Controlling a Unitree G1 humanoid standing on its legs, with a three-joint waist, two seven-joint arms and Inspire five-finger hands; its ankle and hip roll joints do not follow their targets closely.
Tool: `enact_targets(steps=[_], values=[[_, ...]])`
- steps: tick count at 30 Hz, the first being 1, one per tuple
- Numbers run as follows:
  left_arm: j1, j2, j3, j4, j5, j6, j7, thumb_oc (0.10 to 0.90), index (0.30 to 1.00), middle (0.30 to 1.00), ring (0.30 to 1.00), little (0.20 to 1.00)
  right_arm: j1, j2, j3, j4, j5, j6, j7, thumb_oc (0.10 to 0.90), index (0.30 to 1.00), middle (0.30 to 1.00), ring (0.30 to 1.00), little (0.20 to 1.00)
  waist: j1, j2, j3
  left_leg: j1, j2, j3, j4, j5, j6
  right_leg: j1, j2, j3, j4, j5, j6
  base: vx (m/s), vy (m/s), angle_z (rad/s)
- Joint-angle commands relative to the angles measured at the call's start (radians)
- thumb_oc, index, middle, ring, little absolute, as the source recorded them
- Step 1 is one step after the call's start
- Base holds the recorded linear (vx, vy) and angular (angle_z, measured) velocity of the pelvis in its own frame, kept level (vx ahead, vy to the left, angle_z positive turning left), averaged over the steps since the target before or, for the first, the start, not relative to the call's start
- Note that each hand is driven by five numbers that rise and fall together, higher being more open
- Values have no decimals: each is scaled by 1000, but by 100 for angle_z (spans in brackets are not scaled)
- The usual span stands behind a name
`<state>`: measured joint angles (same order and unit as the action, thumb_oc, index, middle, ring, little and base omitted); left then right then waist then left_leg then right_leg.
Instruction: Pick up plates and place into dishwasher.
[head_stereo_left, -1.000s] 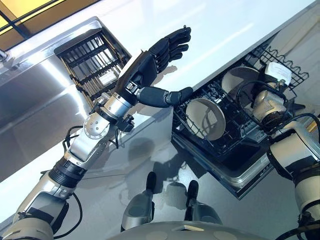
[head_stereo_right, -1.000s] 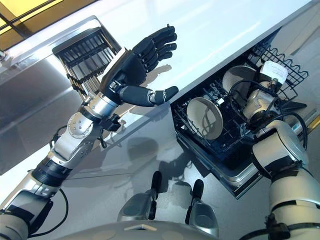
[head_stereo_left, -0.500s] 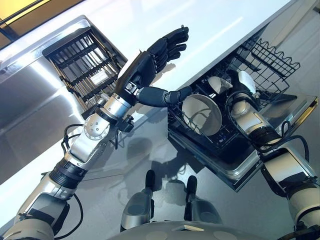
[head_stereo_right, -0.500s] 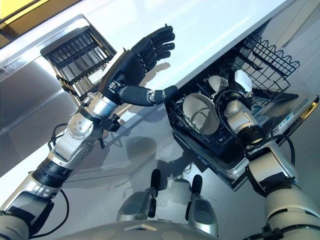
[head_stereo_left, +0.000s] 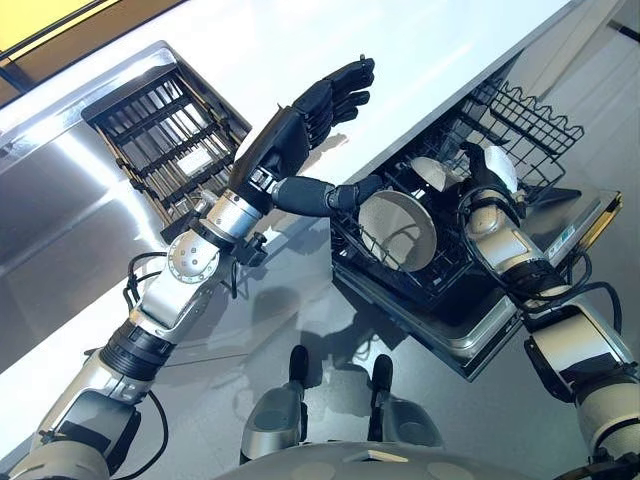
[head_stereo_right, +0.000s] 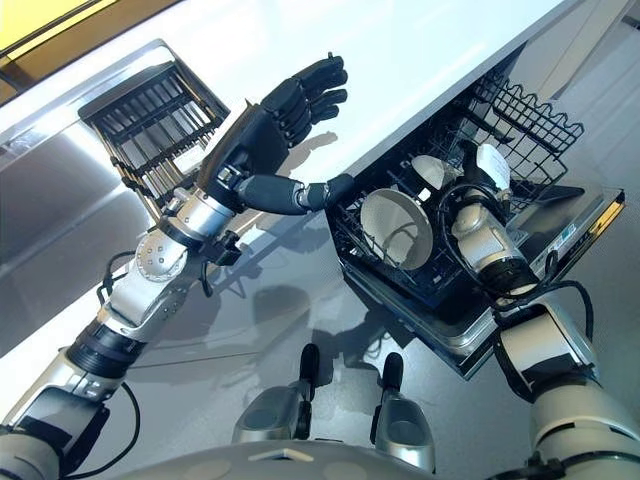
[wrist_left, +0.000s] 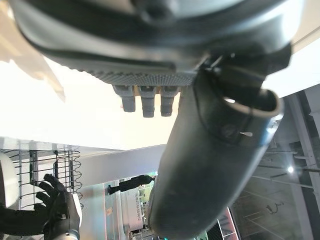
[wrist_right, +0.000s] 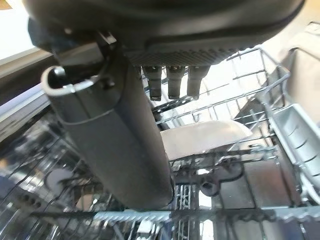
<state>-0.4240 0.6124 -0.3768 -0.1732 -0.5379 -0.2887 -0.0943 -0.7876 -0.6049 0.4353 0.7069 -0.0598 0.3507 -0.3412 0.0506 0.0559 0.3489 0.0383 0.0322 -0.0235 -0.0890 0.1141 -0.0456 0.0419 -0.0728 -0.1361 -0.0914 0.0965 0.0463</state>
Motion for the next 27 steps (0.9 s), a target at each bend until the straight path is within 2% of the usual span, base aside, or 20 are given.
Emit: enact_targets(steps=[1, 7, 13, 21, 27], values=[[-6, -30, 78, -95, 17, -127, 14, 800, 900, 900, 900, 900, -52, -81, -30, -154, -36, -64, -73, 800, 900, 900, 900, 900, -16, -55, -93, 27, -74, 29, 2, -79, 41, 4, 20, 34, 36, 6, 25, 0, 0, 0], [16, -38, 92, -100, 22, -123, 11, 800, 900, 900, 900, 900, 16, -71, -84, -292, -14, -89, -45, 800, 900, 900, 900, 900, -31, -65, -109, 39, -71, 36, 2, -85, 41, 12, 24, 45, 35, 3, 26, 29, -1, -6], [62, -64, 111, -112, 56, -126, 11, 800, 900, 900, 900, 900, 173, -19, -142, -490, -58, -84, 6, 800, 900, 900, 900, 900, -58, -70, -128, 54, -69, 48, 2, -93, 44, 23, 28, 62, 30, 1, 28, 38, 9, -6], [96, -76, 134, -126, 78, -122, 12, 800, 900, 900, 900, 900, 301, 18, -183, -593, -70, -101, 69, 800, 900, 900, 900, 900, -78, -71, -137, 68, -67, 61, 2, -102, 45, 31, 30, 72, 27, -3, 33, 8, 5, -3], [110, -76, 147, -138, 84, -122, 20, 800, 900, 900, 900, 900, 346, 23, -202, -631, -85, -102, 66, 800, 900, 900, 900, 900, -85, -72, -140, 73, -64, 72, 2, -105, 44, 35, 32, 76, 27, -4, 35, 6, 10, -9]])
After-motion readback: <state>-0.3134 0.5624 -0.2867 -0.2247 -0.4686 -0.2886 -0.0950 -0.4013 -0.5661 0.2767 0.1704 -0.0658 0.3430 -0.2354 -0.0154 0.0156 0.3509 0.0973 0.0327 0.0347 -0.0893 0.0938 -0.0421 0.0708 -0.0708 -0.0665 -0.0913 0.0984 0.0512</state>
